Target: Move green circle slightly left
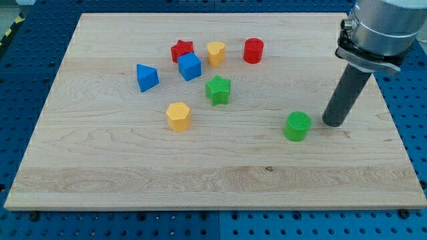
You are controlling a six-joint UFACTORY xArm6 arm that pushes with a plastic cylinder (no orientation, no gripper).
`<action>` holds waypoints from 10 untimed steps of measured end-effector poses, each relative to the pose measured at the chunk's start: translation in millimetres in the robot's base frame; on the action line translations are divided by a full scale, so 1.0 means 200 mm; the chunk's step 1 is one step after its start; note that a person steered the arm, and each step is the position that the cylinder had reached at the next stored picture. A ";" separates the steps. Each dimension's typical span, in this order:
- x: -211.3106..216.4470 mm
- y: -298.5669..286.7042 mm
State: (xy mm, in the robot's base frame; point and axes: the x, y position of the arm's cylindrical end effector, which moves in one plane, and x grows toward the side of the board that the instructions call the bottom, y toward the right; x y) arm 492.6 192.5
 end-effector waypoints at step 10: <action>0.09 -0.39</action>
State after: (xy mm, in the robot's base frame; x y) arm 511.5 113.5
